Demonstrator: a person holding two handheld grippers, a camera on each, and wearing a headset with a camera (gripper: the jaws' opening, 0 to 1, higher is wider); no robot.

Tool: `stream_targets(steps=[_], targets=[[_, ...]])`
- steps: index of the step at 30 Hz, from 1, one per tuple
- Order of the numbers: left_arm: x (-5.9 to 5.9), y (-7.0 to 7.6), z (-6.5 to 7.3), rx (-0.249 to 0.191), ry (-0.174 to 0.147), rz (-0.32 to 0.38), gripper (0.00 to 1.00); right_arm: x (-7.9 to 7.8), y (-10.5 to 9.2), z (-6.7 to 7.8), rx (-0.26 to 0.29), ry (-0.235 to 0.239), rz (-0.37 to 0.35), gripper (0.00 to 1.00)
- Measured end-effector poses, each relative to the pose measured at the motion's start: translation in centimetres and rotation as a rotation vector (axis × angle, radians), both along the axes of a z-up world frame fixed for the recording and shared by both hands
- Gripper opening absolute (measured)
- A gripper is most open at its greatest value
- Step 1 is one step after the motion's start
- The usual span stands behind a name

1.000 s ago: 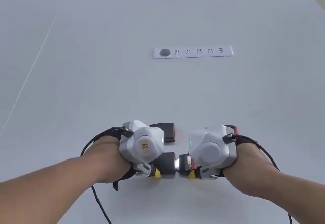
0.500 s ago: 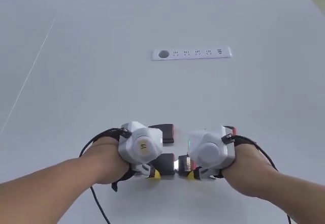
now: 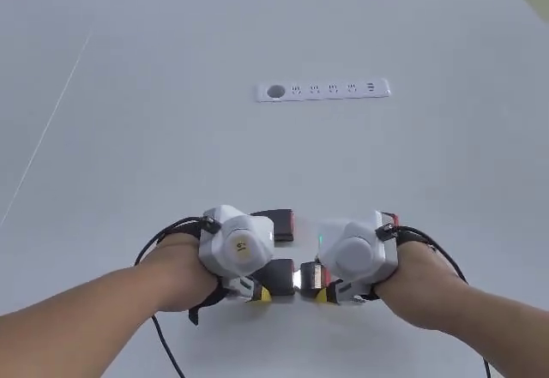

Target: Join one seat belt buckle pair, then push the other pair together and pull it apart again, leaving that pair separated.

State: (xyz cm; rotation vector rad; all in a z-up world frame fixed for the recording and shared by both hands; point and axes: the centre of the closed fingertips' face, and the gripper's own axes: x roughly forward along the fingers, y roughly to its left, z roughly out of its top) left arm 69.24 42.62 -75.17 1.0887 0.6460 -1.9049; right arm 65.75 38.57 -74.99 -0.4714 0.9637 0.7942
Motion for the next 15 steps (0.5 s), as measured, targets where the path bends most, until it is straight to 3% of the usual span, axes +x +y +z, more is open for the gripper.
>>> stream_targets(steps=[6, 9, 12, 15], targets=[[0.0, -0.1, 0.0, -0.012, 0.006, 0.008, 0.36, 0.3, 0.1, 0.4, 0.056, -0.001, -0.060, 0.33], [-0.2, 0.1, 0.1, -0.009, 0.014, 0.005, 0.40, 0.4, 0.2, 0.3, 0.054, 0.001, -0.065, 0.33], [-0.1, 0.0, 0.5, -0.018, 0.007, 0.007, 0.44, 0.5, 0.3, 0.5, 0.056, -0.006, -0.070, 0.33], [0.1, -0.4, 1.5, -0.047, 0.025, 0.043, 0.47, 0.6, 0.2, 1.1, 0.063, -0.012, -0.078, 0.34]])
